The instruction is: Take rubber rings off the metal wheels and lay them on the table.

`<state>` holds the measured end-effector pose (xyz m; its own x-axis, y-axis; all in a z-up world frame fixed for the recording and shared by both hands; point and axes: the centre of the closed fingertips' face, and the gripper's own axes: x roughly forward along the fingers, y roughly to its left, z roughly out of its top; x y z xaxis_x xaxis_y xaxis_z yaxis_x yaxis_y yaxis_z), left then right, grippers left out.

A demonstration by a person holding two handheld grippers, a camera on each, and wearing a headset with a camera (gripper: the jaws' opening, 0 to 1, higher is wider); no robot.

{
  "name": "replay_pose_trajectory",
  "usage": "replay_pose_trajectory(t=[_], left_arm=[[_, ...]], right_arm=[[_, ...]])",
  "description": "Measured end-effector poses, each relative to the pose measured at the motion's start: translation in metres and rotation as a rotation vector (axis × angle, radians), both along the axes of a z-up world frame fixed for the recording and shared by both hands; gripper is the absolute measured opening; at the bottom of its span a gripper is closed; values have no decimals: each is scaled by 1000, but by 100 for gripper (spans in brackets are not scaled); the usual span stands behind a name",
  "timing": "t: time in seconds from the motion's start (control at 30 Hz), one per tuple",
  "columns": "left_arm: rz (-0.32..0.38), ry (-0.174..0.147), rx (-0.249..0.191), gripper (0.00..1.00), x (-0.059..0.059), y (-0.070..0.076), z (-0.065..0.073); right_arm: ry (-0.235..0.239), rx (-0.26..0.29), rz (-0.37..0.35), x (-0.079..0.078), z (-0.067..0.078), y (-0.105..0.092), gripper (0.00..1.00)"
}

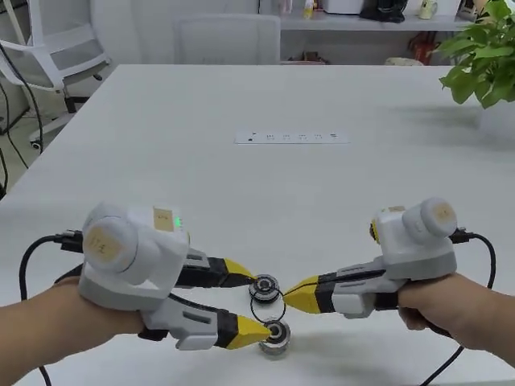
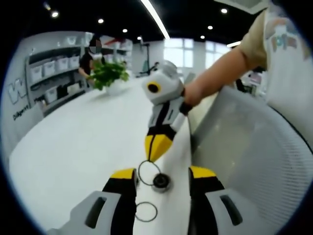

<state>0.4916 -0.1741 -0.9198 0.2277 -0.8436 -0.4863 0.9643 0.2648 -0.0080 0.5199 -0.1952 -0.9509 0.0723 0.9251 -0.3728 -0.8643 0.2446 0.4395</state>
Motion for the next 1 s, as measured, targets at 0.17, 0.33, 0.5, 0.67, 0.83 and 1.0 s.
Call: replay_pose_trajectory(t=[0.17,0.33,0.5,0.67,0.83,1.0], left_arm=[[28,-17,-6,49,2,13,6],[66,-18,-15,52,4,26,9],[102,-27,-25,56,4,39,12],[137,-29,-25,59,5,53,10],[165,-28,-24,60,4,64,7],[185,-25,-25,63,3,70,4]], right_arm=[[-17,12,8,5,10,8,0],[-27,14,19,9,16,18,0],[-31,9,38,10,16,29,0],[-26,-12,57,8,10,38,0],[-10,-39,77,5,1,47,0],[10,-66,103,-1,-8,57,0]])
